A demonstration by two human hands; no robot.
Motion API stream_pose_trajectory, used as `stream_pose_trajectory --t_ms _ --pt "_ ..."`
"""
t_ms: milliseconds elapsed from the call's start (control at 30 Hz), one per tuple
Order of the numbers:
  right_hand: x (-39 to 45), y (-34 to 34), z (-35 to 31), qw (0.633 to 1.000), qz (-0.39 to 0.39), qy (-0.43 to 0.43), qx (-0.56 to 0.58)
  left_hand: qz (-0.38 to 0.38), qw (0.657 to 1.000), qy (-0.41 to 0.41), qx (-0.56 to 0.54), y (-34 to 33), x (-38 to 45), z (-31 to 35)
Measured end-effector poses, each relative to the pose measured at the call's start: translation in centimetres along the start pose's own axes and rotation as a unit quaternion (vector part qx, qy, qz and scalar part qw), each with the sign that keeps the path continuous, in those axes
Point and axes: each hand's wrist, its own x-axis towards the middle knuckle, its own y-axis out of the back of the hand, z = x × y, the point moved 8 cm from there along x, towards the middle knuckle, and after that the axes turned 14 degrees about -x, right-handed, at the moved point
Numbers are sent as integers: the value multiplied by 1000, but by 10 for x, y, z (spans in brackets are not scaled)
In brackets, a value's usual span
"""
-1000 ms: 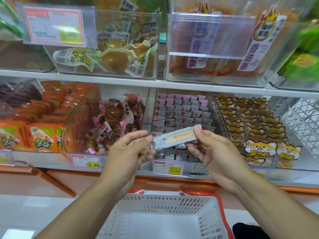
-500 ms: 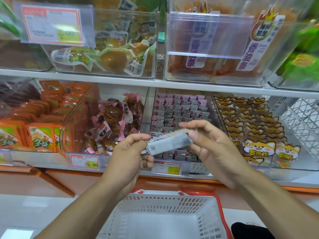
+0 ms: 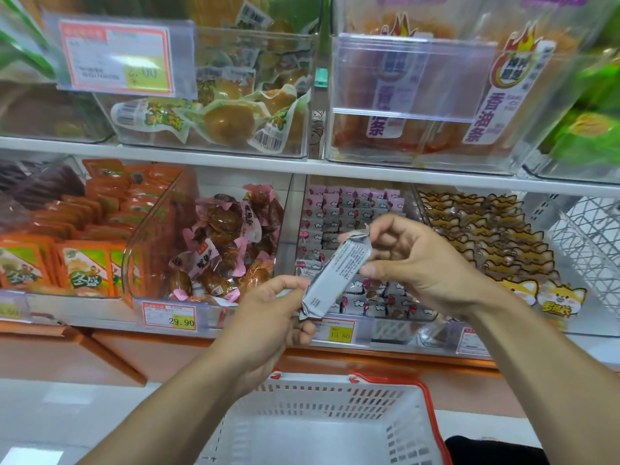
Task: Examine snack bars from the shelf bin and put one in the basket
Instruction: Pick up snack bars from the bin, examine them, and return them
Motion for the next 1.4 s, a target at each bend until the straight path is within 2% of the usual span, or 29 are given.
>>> stream_pose_trajectory --t_ms 167,233,300,400,467,500,533,633,733,800,900,1067,1167,1267,1400 --pt "8 -3 5 1000 -20 -12 3 -27 998 46 -35 -7 -3 -5" --pt "11 -1 7 999 12 -24 28 -20 998 38 -47 -6 -2 -3" --pt "15 9 13 994 96 -40 43 -3 1000 -6 -16 -3 -1 2" --pt "17 36 17 952 303 -35 -4 12 982 -112 152 0 -1 10" --pt "17 45 11 908 395 -14 -140 -10 960 -151 237 -6 -3 8" --pt "19 44 8 888 405 -5 -219 -20 952 -158 263 -8 -4 5" --pt "23 40 7 872 402 4 -278 -24 944 -162 288 -8 -4 3" --pt "33 25 9 858 374 39 -351 -16 906 -183 382 -7 -2 0" --pt "41 20 10 831 350 44 -430 -27 885 -197 421 -11 -5 -2" --pt "44 22 12 827 328 36 -454 -30 876 -204 436 -13 -7 -2" --pt "47 25 13 842 309 41 -440 -31 874 -205 440 -14 -5 -1" --pt "53 25 16 836 285 38 -467 -35 868 -209 450 -15 -7 -1" --pt "56 27 22 833 289 28 -470 -37 864 -211 455 -15 -8 -1" --pt "55 26 19 835 309 61 -450 -36 862 -210 459 -15 -8 -1" --pt "53 25 15 810 303 86 -494 -35 858 -211 467 -15 -8 0"
